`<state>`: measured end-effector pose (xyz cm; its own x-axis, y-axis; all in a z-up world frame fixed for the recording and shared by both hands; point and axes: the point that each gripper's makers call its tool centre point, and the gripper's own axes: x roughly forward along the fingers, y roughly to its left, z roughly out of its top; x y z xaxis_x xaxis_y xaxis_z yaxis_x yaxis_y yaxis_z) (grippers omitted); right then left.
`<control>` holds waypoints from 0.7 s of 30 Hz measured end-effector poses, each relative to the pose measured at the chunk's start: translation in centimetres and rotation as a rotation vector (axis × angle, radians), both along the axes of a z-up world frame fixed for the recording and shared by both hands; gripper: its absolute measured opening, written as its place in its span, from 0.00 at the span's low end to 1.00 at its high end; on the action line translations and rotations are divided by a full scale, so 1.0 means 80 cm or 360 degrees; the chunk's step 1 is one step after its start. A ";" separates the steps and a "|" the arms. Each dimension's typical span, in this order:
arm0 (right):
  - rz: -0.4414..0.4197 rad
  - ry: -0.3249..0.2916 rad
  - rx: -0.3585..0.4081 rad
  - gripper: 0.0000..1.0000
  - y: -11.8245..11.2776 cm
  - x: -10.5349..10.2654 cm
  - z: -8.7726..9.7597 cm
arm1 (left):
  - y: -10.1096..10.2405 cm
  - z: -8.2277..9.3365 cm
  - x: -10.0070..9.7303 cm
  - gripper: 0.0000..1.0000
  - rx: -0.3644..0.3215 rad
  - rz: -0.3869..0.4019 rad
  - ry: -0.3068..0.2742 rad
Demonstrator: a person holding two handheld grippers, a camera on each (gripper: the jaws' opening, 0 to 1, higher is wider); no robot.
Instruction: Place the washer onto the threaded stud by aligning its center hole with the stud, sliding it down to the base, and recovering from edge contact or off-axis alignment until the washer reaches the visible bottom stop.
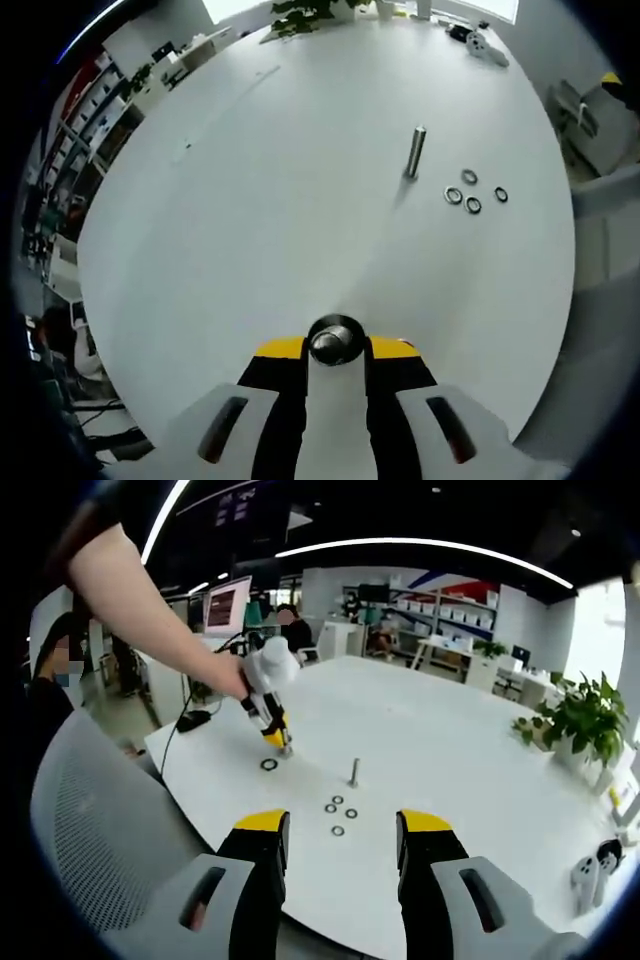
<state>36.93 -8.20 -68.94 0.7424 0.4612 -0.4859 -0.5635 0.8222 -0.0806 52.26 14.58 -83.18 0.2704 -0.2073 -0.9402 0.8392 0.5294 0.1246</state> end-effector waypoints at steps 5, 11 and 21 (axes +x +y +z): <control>0.0000 0.0011 -0.0011 0.45 0.000 0.000 -0.002 | 0.000 -0.009 -0.002 0.19 -0.0005 -0.0007 0.0014; -0.0007 0.0024 -0.0016 0.45 -0.001 0.000 -0.005 | 0.001 -0.016 -0.002 0.19 -0.0028 -0.0022 -0.0002; -0.0008 0.0037 -0.0031 0.45 -0.001 -0.001 -0.008 | 0.002 -0.020 -0.002 0.21 -0.0107 0.0020 -0.0021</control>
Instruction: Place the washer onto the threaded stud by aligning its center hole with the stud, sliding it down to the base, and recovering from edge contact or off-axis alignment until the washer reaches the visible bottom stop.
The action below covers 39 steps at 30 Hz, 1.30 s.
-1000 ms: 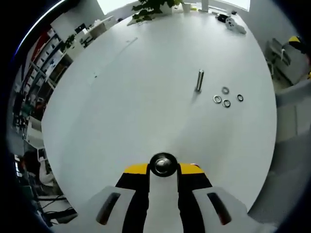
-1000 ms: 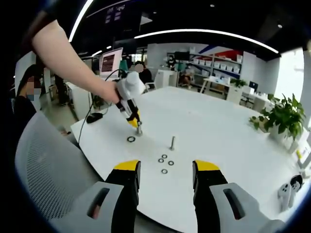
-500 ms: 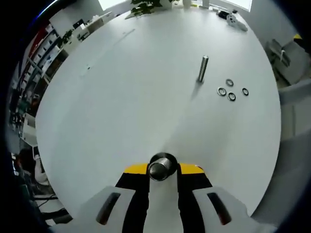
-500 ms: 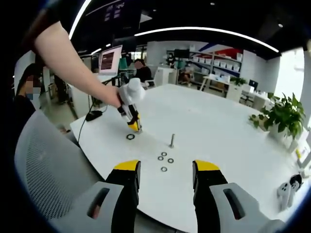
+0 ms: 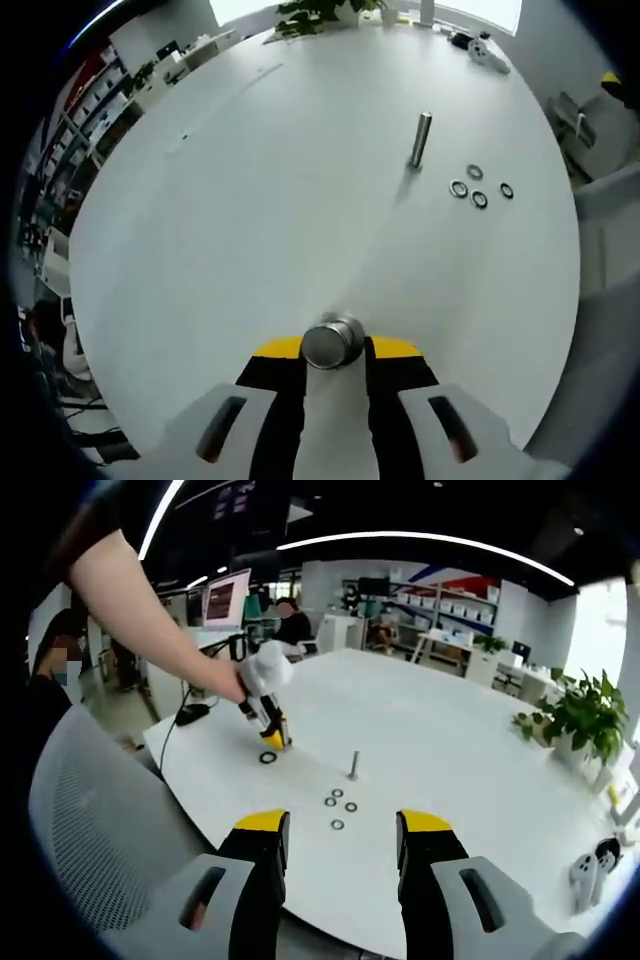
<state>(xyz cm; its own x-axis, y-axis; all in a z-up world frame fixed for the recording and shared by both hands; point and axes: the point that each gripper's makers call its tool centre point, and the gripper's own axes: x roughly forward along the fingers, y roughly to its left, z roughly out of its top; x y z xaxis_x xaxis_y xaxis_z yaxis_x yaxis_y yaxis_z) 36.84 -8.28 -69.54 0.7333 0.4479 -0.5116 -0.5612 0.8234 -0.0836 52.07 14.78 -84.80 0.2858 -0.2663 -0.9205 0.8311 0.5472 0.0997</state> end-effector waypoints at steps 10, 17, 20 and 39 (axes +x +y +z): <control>-0.0014 0.0008 0.0022 0.45 -0.001 0.001 0.000 | 0.010 0.016 -0.009 0.25 -0.0053 0.0086 -0.0035; 0.0028 -0.0004 0.0017 0.45 0.005 -0.002 0.002 | 0.014 0.046 -0.029 0.26 -0.0113 0.0170 -0.0083; 0.0033 -0.0012 0.0038 0.44 0.006 -0.001 0.004 | 0.016 0.058 -0.038 0.26 -0.0152 0.0226 -0.0112; 0.0073 -0.0031 0.0110 0.45 0.014 -0.003 0.013 | 0.036 0.112 -0.088 0.29 -0.0314 0.0466 -0.0236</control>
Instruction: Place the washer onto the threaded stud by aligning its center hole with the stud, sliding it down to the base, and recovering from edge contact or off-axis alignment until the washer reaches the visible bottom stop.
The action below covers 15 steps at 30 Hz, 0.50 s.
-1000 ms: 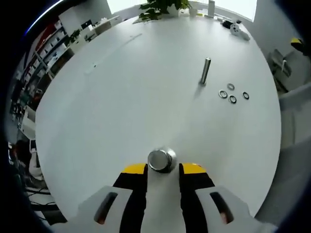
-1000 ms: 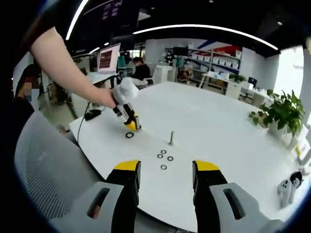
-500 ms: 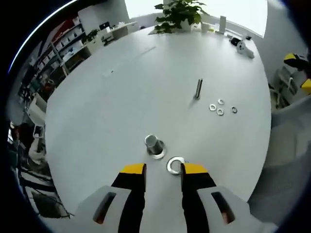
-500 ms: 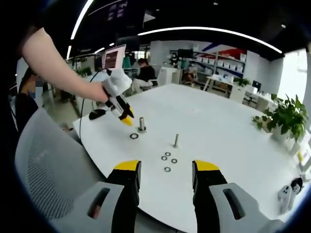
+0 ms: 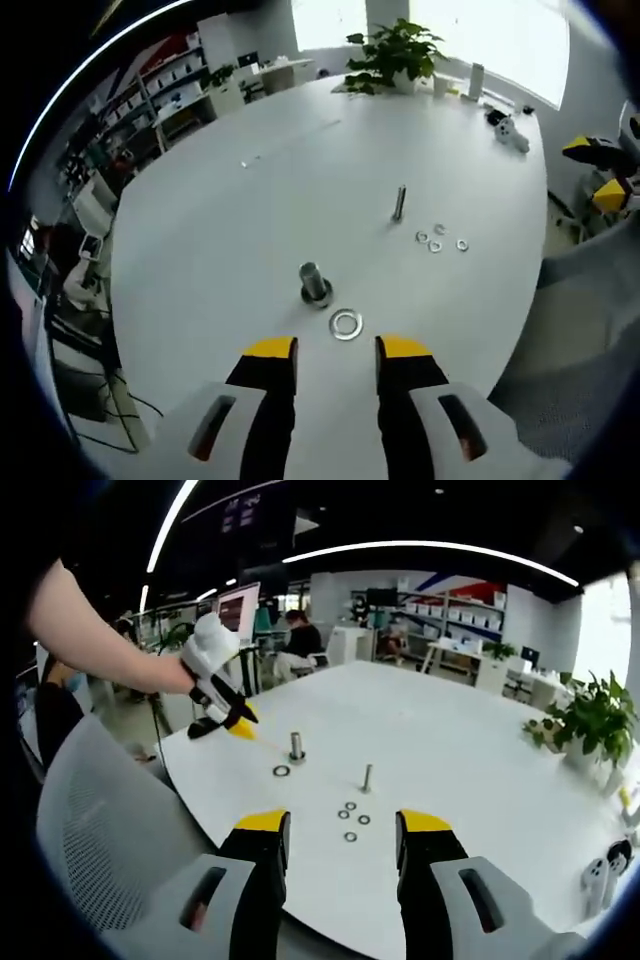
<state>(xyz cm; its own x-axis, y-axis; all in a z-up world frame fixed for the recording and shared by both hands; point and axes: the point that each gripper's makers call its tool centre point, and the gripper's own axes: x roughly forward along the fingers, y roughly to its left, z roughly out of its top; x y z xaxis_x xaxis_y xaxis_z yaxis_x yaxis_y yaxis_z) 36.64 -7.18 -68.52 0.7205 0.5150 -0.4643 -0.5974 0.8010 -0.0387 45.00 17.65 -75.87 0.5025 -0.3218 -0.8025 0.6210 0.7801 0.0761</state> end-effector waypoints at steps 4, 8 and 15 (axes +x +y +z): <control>0.0021 -0.0004 0.0000 0.45 0.004 -0.001 0.001 | -0.003 0.014 -0.006 0.30 -0.0075 0.0034 -0.0025; 0.0019 0.0001 0.0011 0.45 0.005 -0.001 0.001 | -0.007 0.013 -0.009 0.30 -0.0054 -0.0022 -0.0046; 0.0009 -0.0034 -0.0051 0.45 0.005 0.000 0.002 | -0.019 0.019 0.002 0.30 -0.0203 -0.0031 -0.0053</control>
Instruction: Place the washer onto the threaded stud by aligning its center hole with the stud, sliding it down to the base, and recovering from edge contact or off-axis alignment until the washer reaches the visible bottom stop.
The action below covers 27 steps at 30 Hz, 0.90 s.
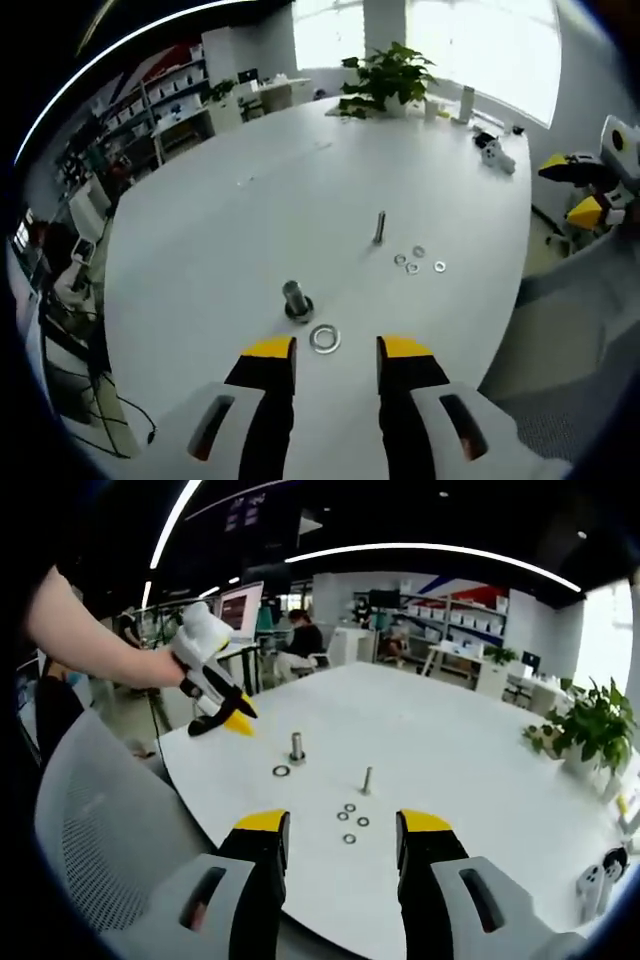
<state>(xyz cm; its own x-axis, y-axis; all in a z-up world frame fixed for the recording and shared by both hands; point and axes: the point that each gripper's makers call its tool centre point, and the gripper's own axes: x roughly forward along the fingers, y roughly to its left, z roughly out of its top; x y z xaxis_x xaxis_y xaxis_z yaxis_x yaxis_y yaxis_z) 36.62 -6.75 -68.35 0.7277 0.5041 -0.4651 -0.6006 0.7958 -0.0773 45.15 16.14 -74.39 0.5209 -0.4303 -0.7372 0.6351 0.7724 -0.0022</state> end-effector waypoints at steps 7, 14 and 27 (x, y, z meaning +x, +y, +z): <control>-0.0009 0.0018 0.0019 0.45 -0.002 0.000 -0.001 | 0.001 -0.004 0.007 0.31 -0.0055 -0.0057 -0.0033; -0.0021 0.0091 -0.0009 0.45 -0.002 -0.001 -0.014 | 0.009 -0.024 0.002 0.31 -0.0118 -0.0040 0.0007; 0.0009 0.0166 -0.0146 0.45 0.001 -0.006 -0.032 | 0.036 -0.070 0.001 0.32 -0.0181 0.0016 0.0145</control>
<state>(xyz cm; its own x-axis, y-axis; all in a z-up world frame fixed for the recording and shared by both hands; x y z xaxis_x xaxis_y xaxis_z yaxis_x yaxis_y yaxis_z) 36.11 -6.69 -70.92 0.6703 0.4601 -0.5823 -0.6139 0.7846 -0.0867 45.19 19.02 -79.99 0.4587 -0.5089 -0.7284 0.6206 0.7702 -0.1473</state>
